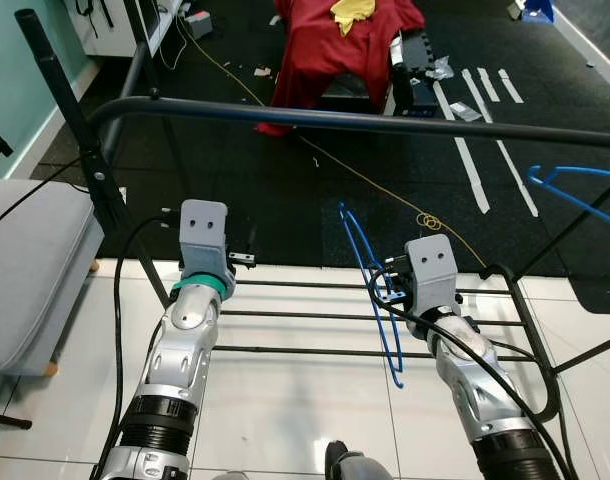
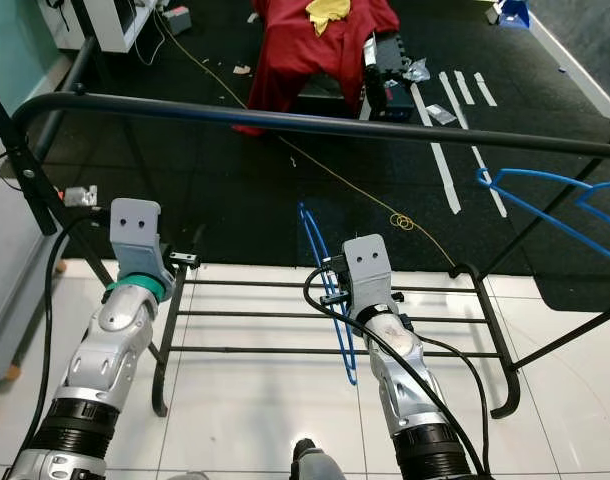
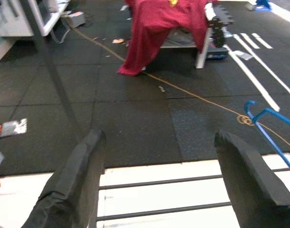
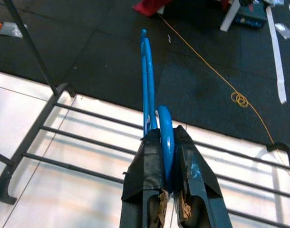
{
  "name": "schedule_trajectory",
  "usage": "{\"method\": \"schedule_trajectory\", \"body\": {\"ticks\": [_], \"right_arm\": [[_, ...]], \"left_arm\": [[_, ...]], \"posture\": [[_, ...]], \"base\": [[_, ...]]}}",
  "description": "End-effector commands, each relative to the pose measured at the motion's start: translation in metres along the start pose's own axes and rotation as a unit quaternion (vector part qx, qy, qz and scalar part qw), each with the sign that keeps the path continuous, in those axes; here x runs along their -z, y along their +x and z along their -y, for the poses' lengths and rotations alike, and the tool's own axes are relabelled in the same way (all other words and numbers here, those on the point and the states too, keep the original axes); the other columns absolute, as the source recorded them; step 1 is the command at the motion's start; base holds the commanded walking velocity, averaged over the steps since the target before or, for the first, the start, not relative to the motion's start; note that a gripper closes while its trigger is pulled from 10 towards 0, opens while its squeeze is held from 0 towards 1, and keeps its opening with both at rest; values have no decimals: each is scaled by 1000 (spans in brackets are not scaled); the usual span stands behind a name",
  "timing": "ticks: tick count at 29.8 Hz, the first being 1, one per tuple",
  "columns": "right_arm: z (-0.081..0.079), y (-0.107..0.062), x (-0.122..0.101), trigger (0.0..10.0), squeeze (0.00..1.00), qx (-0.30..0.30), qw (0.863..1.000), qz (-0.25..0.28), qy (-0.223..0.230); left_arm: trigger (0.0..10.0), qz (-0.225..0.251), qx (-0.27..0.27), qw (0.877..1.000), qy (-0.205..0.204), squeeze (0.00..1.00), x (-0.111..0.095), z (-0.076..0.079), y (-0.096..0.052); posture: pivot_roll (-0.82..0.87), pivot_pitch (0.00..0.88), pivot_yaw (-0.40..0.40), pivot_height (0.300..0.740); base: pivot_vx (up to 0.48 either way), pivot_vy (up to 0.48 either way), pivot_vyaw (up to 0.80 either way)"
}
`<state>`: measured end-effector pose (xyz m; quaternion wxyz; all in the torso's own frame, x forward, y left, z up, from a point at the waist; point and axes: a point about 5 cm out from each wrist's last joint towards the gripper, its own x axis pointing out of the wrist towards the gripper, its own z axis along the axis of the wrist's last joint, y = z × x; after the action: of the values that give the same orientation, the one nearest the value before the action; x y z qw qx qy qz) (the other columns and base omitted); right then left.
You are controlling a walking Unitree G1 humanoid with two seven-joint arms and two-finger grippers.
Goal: Hang hanger
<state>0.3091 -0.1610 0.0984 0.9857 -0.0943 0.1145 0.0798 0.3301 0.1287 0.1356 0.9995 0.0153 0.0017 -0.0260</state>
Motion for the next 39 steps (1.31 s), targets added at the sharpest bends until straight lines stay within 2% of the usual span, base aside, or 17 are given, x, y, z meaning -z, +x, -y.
{"method": "schedule_trajectory", "body": {"ticks": [1, 2, 4, 7, 9, 13, 14, 15, 17, 18, 19, 20, 21, 23, 30, 36, 39], "right_arm": [[2, -3, 13, 10000, 0, -1, 999, -41, 2], [0, -5, 20, 10000, 0, -13, 997, -77, -7], [-2, -8, 23, 10000, 0, -26, 995, -96, -1], [-3, -13, 20, 10000, 0, -38, 995, -95, -6], [4, -24, 3, 10000, 0, -13, 998, -51, -45], [7, -29, -6, 10000, 0, 9, 998, -31, -59], [11, -33, -20, 10000, 0, 42, 996, -2, -74], [11, -33, -20, 10000, 0, 42, 996, -2, -74], [17, -38, -46, 10000, 0, 107, 988, 57, -92], [18, -40, -61, 10000, 0, 141, 982, 101, -76], [18, -40, -61, 10000, 0, 141, 982, 101, -76], [19, -42, -70, 10000, 0, 160, 977, 128, -62], [19, -42, -70, 10000, 0, 160, 977, 128, -62], [17, -44, -79, 10000, 0, 170, 971, 162, -38], [15, -55, -91, 10000, 0, 191, 960, 203, -19], [13, -56, -99, 10000, 0, 197, 955, 222, -14], [9, -57, -105, 10000, 0, 190, 950, 246, -33]], "left_arm": [[10000, -11, 1, 1000, 2, 0, 7, 2, -1], [10000, -12, 3, 1000, 3, 0, 7, 2, -1], [10000, -15, 6, 1000, 5, 0, 8, 3, -2], [10000, -16, 10, 1000, 8, 0, 9, 3, -2], [10000, -17, 16, 1000, 11, 0, 9, 3, -2], [10000, -16, 19, 1000, 12, 0, 9, 3, -2], [10000, -15, 22, 1000, 13, 0, 8, 3, -1], [10000, -15, 22, 1000, 13, 0, 8, 3, -1], [10000, -12, 30, 999, 9, 0, 6, 3, 0], [10000, -10, 37, 999, 7, 0, 5, 4, 1], [10000, -10, 37, 999, 7, 0, 5, 4, 1], [10000, -8, 43, 999, 5, 0, 4, 5, 1], [10000, -8, 43, 999, 5, 0, 4, 5, 1], [10000, -2, 57, 998, 11, 0, 3, 8, 1], [10000, 2, 65, 998, 20, 0, 4, 5, -2], [10000, 1, 65, 998, 24, 0, 5, 4, -3], [10000, 1, 67, 997, 25, 0, 5, 4, -3]], "posture": [[-87, 95, 22, 740], [-92, 94, 28, 740], [-91, 95, 31, 740], [-92, 97, 34, 740], [-99, 100, 41, 740], [-100, 98, 41, 740], [-100, 99, 42, 740], [-100, 99, 42, 740], [-105, 100, 50, 740], [-106, 100, 51, 740], [-106, 100, 51, 740], [-108, 97, 51, 740], [-108, 97, 51, 740], [-105, 95, 47, 740], [-102, 95, 45, 740], [-107, 97, 49, 740], [-108, 98, 46, 740]], "base": [[0, 0, 0], [0, 0, 0], [0, 0, 0], [0, 0, 0], [0, 0, 0], [0, 0, 0], [0, 0, 0], [0, 0, 0], [0, 0, 0], [0, 0, 0], [0, 0, 0], [0, 0, 0], [0, 0, 0], [0, 0, 0], [0, 0, 0], [0, 0, 0], [0, 0, 0]]}}
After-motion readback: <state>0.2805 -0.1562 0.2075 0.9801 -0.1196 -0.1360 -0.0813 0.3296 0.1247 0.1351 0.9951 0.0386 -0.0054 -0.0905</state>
